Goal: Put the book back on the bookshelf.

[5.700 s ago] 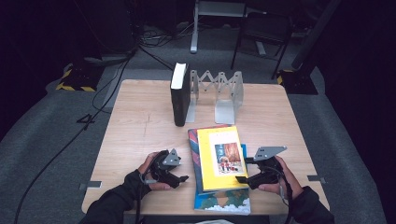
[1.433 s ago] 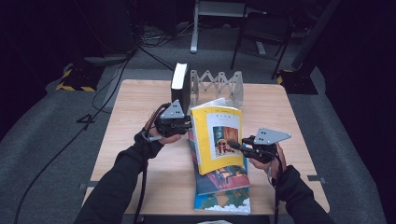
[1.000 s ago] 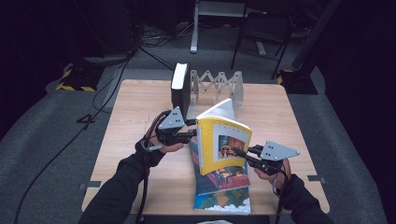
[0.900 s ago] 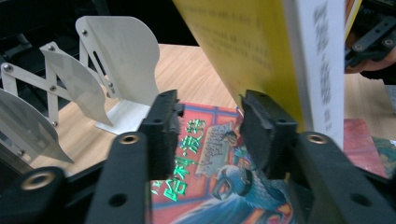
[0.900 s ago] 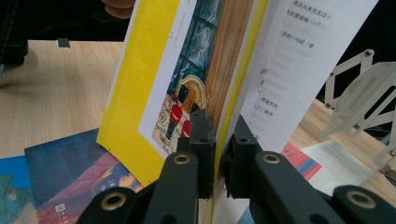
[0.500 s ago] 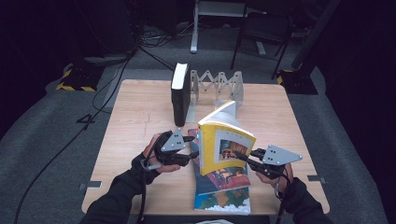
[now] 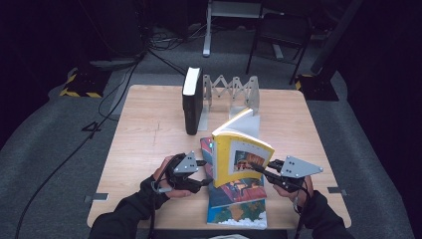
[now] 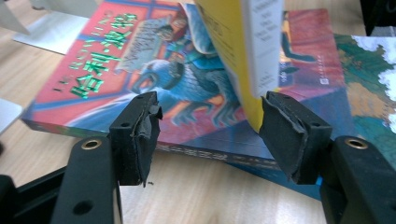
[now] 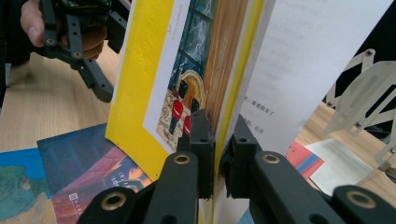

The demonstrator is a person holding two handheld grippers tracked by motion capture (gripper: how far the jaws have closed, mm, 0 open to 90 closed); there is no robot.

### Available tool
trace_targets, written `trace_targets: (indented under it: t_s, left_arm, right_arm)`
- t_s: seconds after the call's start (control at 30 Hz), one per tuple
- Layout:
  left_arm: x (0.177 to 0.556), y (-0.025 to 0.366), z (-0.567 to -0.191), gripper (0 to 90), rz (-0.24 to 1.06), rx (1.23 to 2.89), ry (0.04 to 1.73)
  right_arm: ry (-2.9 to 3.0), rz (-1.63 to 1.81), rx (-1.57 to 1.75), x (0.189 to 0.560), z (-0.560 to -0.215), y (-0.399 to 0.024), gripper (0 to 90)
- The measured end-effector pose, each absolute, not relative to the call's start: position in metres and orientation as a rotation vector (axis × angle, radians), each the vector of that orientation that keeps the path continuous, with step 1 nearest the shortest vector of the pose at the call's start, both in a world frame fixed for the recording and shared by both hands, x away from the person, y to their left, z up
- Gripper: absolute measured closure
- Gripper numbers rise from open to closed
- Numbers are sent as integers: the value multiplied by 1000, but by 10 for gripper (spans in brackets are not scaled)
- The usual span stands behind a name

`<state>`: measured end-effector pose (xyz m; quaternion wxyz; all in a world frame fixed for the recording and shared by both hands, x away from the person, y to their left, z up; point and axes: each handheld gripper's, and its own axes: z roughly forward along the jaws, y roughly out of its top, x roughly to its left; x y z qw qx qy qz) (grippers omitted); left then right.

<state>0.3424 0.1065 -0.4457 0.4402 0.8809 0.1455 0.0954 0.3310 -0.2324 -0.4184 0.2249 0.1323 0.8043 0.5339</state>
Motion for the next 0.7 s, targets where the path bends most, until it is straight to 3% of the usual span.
trace_targets:
  t_s: [0.3, 0.7]
  left_arm:
    - [335, 80, -453, 345, 223, 2193, 322]
    - [340, 61, -454, 399, 242, 2131, 331]
  right_arm:
    - [2221, 1476, 360, 330, -419, -233, 832]
    - [2225, 1462, 351, 329, -418, -233, 826]
